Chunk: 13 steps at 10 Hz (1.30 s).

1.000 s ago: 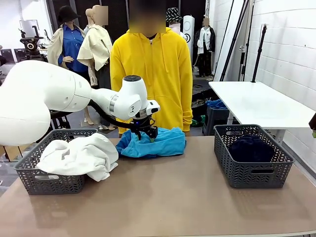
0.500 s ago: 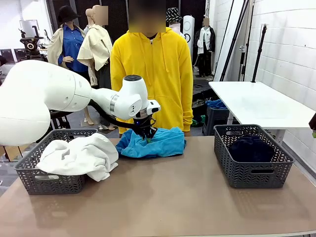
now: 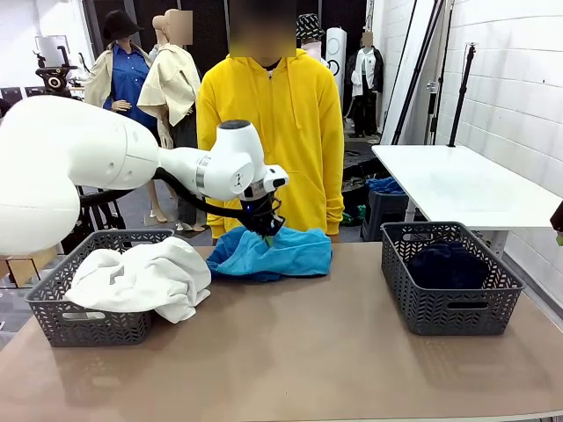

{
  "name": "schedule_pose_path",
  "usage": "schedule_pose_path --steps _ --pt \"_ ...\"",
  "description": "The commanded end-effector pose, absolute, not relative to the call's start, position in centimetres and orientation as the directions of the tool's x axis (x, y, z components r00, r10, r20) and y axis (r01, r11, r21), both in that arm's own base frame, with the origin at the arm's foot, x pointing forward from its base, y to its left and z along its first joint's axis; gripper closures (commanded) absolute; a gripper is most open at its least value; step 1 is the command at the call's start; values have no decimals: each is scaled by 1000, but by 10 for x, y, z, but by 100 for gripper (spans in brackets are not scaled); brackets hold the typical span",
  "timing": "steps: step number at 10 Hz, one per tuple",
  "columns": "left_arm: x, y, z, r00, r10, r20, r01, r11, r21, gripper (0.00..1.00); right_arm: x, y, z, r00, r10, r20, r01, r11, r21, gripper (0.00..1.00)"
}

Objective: Sort the tops and bottoms.
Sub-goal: Lift clothes from the center of the table with your left hand.

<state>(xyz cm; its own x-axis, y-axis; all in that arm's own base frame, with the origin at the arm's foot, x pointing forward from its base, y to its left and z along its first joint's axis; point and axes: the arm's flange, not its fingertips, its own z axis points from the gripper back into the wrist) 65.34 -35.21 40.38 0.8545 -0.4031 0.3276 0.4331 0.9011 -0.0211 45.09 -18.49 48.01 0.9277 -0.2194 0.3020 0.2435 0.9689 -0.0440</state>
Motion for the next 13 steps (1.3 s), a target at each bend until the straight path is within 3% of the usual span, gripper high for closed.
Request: schedule_pose_path --steps 1,3,8,10,13 --pt "634 -340 443 842 -412 349 462 884 -71 100 451 -185 480 932 -209 298 235 970 -57 0" --pt "611 -334 504 798 -427 425 496 866 -62 100 451 -185 480 932 -209 298 235 970 -57 0" --pt "505 -321 691 511 -548 662 690 721 64 100 451 -185 480 932 -209 298 235 970 -57 0" --pt "465 -316 750 411 -537 737 650 739 176 100 451 -185 480 932 -209 298 235 970 -57 0" --pt "412 -315 852 392 -474 788 638 757 138 100 451 -185 480 932 -209 298 235 970 -57 0"
